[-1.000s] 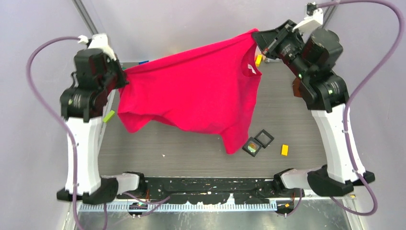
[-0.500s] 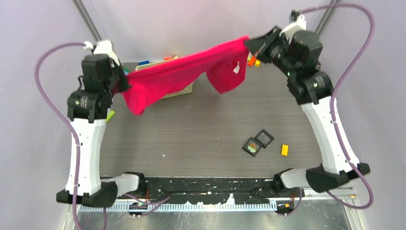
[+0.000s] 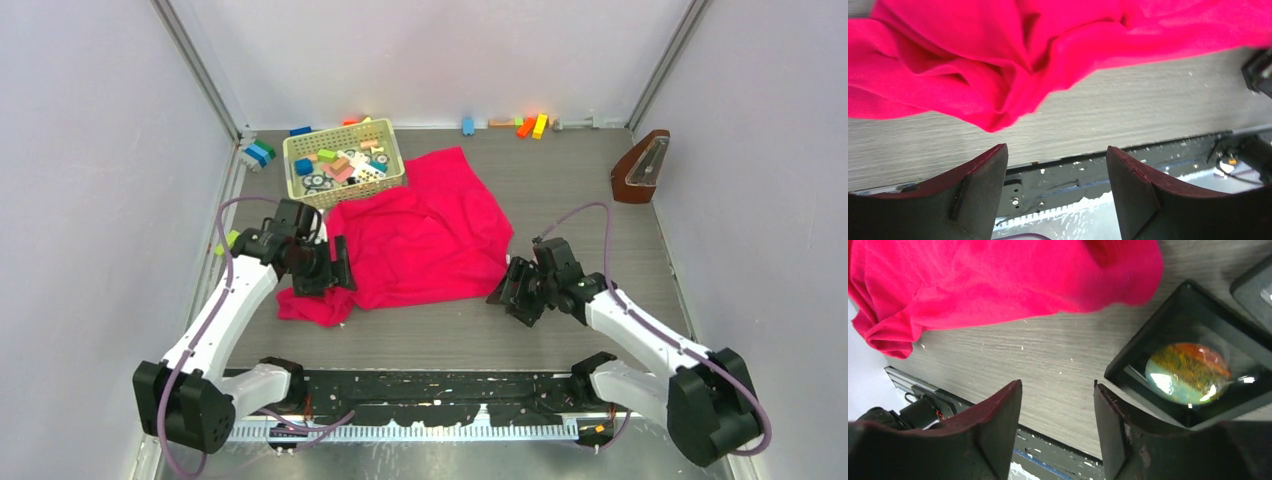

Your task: Remove the brooch from the garment

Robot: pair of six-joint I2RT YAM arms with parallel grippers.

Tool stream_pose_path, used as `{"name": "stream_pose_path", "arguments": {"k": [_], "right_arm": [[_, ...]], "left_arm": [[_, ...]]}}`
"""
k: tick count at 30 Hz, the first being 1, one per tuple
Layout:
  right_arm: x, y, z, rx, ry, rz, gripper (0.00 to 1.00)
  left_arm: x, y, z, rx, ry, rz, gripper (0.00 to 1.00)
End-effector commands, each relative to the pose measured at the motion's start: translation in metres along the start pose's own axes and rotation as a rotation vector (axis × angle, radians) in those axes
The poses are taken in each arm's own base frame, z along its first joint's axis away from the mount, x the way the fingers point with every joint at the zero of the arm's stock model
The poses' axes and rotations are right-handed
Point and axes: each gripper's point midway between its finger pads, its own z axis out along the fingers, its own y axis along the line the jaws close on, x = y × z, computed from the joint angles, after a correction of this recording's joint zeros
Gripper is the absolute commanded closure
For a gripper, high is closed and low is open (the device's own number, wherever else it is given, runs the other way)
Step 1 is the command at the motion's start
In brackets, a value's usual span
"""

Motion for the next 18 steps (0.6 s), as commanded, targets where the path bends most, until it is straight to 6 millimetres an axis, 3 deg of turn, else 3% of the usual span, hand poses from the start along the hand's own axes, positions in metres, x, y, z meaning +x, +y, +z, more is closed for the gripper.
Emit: {"name": "stream_pose_path", "arguments": {"k": [1,5,7,9,13,14,15,18], "right_arm": [[-0.013,0.021,-0.026,-0.075,-0.096,-0.077,0.34],[-0.037,0.013,-0.050,0.028,-0.226,-0.142,0.31],[-0.058,0.002,-0.065,0.114,-0.340,-0.169,0.32],[-0.077,-0.002,-0.080,0.154,-0.463,-0.195,0.32],[-0.108,0.000,-0.109,0.149,-0.698,-0.306,0.31],[-0.107,-0.001,-0.110,0.126,-0.734,-0.321,0.29],[-0.116,0.009,-0.116,0.081,-0.800,-0.339,0.26],[-0.133,0.007,-0.125,0.066,-0.946,-0.285,0.20]], "left_arm": [[0.003,-0.030,-0.017,0.149,-0.046,0.036,0.26],[-0.017,-0.024,-0.020,0.126,-0.206,0.027,0.23],[-0.027,-0.014,-0.017,0.091,-0.303,0.023,0.17],[-0.040,-0.002,-0.016,0.044,-0.419,0.016,0.01],[-0.070,0.016,-0.021,-0.022,-0.659,0.079,0.00],[-0.075,0.018,-0.020,-0.027,-0.703,0.086,0.00],[-0.084,0.027,-0.022,-0.075,-0.767,0.075,0.00],[-0.098,0.051,-0.025,-0.189,-0.895,0.059,0.00]]}}
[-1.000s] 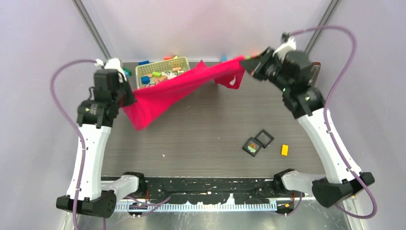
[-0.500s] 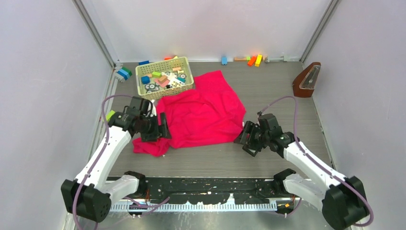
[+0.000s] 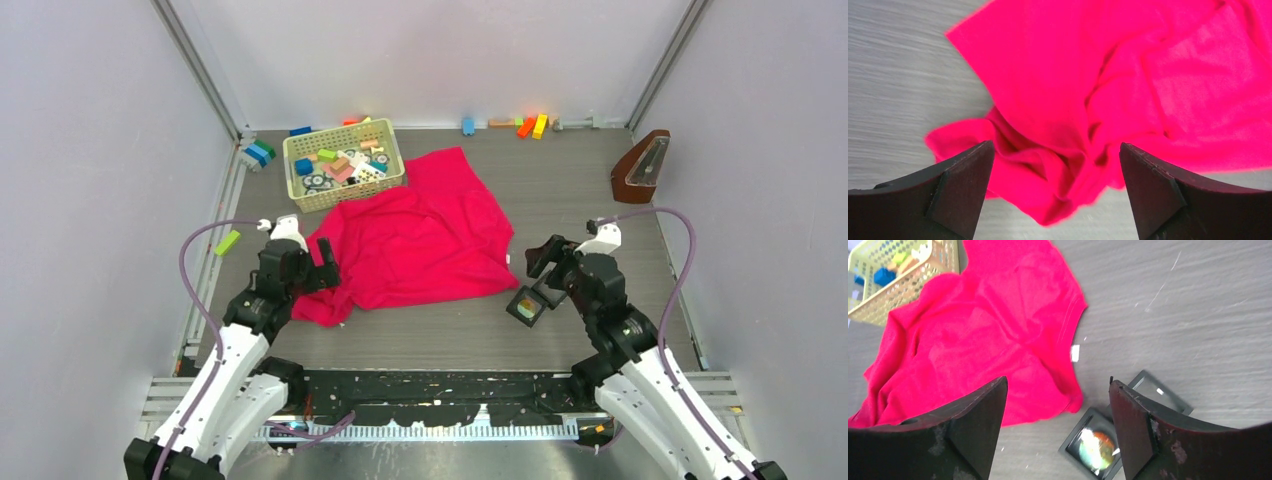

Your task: Remove the brooch from the garment

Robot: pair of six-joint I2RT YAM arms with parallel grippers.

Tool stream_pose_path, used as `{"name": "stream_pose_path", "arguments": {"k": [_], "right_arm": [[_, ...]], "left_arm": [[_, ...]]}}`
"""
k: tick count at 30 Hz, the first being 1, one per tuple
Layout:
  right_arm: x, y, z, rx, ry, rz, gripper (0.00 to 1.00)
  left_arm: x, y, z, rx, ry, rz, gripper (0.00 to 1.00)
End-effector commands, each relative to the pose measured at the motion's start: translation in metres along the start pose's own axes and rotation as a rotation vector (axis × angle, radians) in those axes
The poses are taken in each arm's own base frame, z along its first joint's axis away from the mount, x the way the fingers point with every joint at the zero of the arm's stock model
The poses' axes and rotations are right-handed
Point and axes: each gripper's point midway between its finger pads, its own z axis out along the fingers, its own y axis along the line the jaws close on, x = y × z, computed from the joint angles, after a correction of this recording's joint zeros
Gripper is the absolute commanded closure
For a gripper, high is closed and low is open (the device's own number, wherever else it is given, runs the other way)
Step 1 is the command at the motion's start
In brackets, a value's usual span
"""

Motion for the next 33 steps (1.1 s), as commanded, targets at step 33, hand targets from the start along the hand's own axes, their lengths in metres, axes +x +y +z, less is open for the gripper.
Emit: {"name": "stream_pose_path", "arguments": {"k": [33], "right_arm": [[-0.026,-0.163,0.144,0.395,-0.270,-0.181,0.17]], "left_arm": [[-0.066,0.047,0.134,-0.039,-0.631,0.291,0.05]]}}
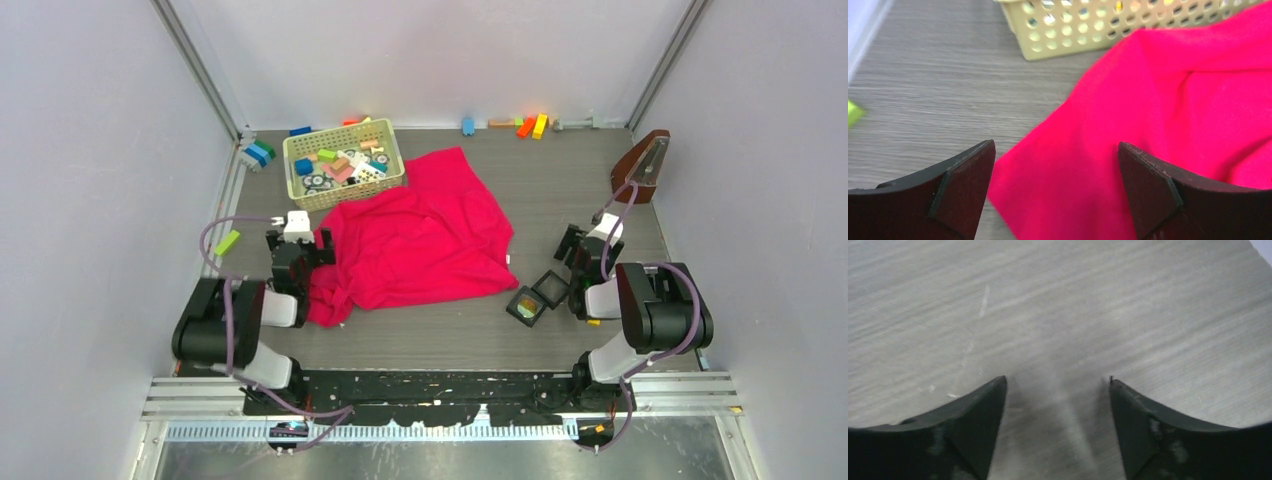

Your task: Remove the brooch from the garment

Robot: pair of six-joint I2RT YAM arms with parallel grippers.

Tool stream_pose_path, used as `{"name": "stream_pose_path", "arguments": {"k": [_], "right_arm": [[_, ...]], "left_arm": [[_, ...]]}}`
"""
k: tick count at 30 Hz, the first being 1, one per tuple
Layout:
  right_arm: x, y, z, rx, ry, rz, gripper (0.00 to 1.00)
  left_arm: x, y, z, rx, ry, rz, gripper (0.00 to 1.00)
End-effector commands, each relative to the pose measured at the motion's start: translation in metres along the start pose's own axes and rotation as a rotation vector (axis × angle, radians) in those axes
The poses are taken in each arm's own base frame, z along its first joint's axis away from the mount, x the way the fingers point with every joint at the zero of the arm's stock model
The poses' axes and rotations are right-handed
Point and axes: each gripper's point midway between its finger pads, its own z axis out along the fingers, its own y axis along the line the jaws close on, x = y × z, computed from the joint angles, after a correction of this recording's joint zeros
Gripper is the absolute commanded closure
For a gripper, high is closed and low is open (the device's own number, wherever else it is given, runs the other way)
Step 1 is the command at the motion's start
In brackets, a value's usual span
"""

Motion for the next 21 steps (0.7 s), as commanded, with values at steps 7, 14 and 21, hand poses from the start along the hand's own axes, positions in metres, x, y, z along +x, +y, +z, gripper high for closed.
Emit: {"name": "stream_pose_path", "arguments": {"k": [7,14,21], "right_arm": [[-0.054,0.034,0.017,-0.126,-0.111,0.034,0.00],[-0.054,0.035,0.017,-0.128,-0.111,0.031,0.00],[-0.055,0.035,0.017,-0.129,-0.114,0.032,0.00]], "left_arm": [[-0.011,-0.013,0.027,0.070,0.019,0.052,0.00],[-0.011,-0.011,0.030,0.060,0.000,0.046,0.00],[-0.012,-0.013,0.031,0.066,-0.001,0.047,0.00]]}}
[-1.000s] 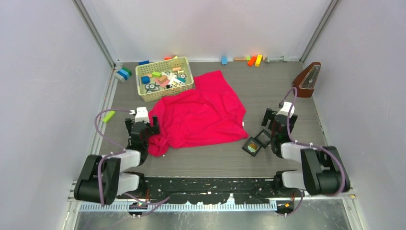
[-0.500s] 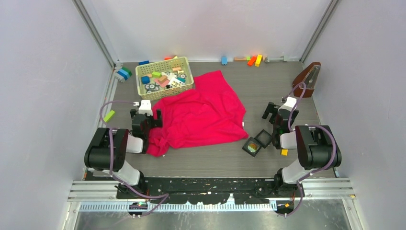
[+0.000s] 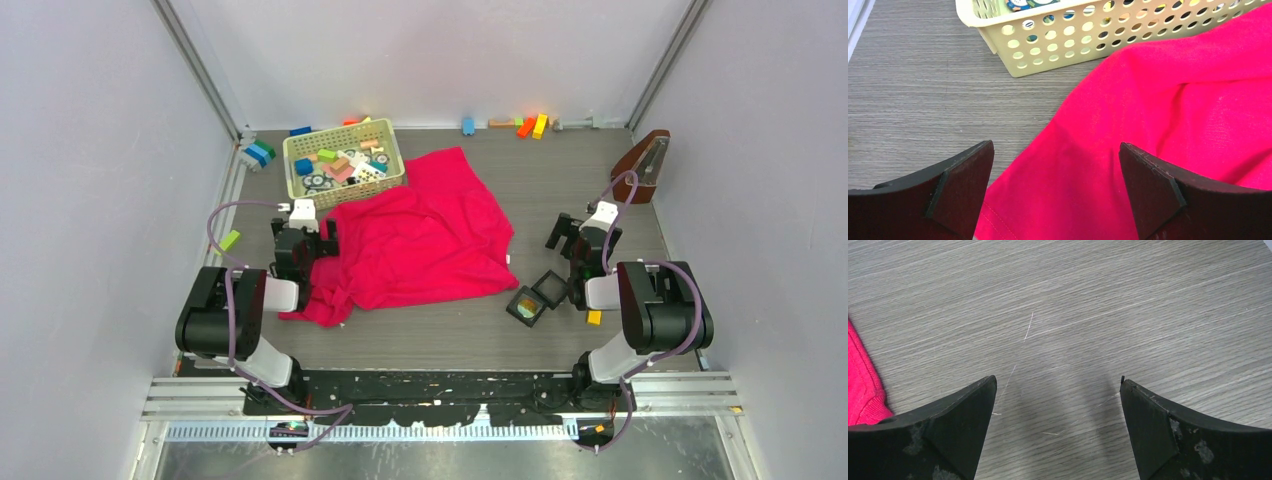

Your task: Remove the brooch from the garment

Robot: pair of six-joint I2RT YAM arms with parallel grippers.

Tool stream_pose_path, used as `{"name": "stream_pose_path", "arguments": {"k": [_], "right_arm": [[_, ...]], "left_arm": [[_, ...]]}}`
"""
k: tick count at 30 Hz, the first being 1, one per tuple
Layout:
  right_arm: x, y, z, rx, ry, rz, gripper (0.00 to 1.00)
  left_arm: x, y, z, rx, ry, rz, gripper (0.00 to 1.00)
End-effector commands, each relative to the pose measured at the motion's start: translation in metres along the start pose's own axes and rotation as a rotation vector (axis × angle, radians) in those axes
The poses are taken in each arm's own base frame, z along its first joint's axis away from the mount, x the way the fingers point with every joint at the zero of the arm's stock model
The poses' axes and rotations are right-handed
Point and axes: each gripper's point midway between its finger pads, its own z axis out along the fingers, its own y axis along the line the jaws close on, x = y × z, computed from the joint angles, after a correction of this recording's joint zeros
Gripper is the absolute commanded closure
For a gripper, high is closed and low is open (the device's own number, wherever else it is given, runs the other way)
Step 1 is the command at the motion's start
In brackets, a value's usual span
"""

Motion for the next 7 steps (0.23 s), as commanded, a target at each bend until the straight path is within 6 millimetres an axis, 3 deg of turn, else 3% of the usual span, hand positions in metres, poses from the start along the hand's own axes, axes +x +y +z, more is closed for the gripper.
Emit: {"name": "stream_pose_path", "arguments": {"k": [1,7], "right_arm": [[-0.0286,0.0069,0.0057,-0.019,-0.089,0.019,0.00],[-0.0284,0.0068,0.0057,-0.019,-0.089,0.018,0.00]], "left_arm": [[-0.0125,0.0022,0.0019,-0.001,-0.039,0.015,0.00],[-0.0118,0.0016,0.0020,0.004,-0.036,0.015,0.00]]}}
